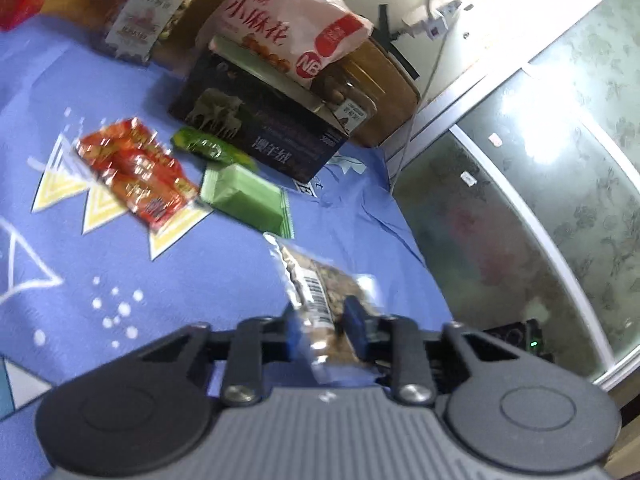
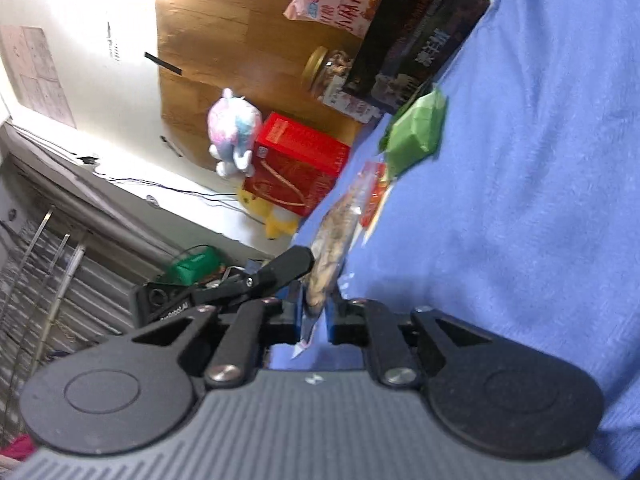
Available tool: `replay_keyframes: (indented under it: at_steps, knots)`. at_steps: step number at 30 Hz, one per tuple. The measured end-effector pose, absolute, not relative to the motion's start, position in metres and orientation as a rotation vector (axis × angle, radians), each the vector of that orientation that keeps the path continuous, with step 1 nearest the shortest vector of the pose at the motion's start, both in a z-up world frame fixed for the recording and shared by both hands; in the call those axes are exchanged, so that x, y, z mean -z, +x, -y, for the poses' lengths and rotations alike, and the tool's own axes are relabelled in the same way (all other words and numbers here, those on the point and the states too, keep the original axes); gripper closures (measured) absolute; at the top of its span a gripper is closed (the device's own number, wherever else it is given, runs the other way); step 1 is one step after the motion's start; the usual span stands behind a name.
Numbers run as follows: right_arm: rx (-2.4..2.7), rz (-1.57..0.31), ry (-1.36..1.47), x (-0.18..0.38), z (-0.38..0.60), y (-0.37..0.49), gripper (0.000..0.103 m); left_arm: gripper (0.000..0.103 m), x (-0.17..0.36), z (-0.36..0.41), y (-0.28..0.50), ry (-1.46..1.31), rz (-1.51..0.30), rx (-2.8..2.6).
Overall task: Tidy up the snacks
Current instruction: 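Grasp the clear sunflower-seed bag with the left tool, then carry the seed bag into the metal tin and open the left tool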
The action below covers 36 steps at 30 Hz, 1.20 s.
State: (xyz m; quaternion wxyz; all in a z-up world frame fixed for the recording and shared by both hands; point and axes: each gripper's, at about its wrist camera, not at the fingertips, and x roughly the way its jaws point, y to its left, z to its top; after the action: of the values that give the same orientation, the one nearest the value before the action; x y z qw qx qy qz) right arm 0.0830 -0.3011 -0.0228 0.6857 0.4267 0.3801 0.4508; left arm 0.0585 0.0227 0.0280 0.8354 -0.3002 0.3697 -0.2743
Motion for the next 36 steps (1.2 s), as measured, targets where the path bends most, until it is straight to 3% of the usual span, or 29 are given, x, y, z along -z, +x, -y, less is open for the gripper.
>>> replay_keyframes:
  at_steps: [8, 21, 29, 36]
  knots:
    - [-0.987, -0.886, 0.902, 0.031, 0.299, 0.084, 0.077, 0.083, -0.017, -0.03, 0.058, -0.655, -0.806, 0.566]
    - [-0.912, -0.775, 0.675, 0.004, 0.289, 0.093, 0.079, 0.083, -0.035, -0.023, 0.089, -0.573, -0.8, 0.568]
    - [-0.841, -0.6, 0.514, -0.056, 0.273, 0.161, 0.079, 0.08, -0.097, -0.01, 0.169, -0.392, -0.677, 0.547]
    - [-0.736, -0.528, 0.416, -0.074, 0.261, 0.236, 0.078, 0.078, -0.107, 0.004, 0.255, -0.359, -0.644, 0.481]
